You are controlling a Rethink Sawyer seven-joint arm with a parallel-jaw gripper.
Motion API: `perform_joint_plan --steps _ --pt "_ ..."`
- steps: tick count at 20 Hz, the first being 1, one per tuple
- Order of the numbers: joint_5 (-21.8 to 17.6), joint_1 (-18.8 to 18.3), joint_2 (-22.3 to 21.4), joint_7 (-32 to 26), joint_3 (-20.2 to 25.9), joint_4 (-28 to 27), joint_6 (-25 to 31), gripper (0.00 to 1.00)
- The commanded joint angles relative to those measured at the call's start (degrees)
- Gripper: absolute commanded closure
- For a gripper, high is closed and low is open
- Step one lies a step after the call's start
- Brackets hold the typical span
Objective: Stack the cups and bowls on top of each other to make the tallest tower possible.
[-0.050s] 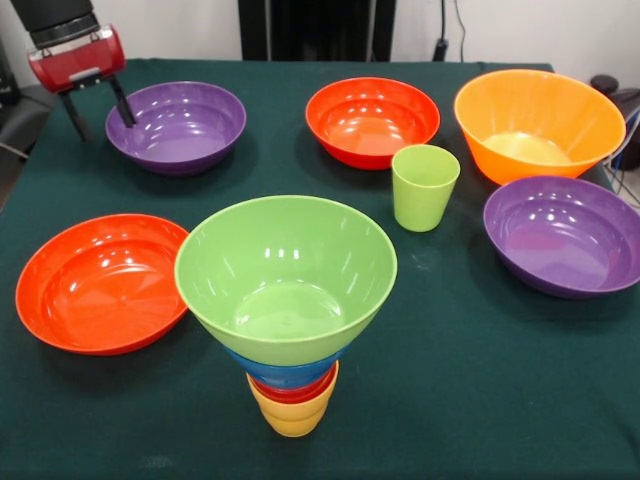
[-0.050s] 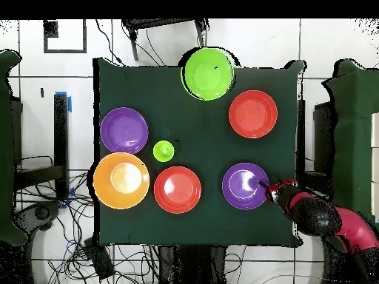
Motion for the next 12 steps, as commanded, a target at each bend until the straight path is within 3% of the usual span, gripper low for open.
perform_joint_plan --steps 1,12 --pt "-1.7 3.2 1.8 -16.4 -1.3 -3.4 7.4 0.0" --pt "-2.5 2.7 1.4 -15.9 -2.0 -2.8 7.0 0.0"
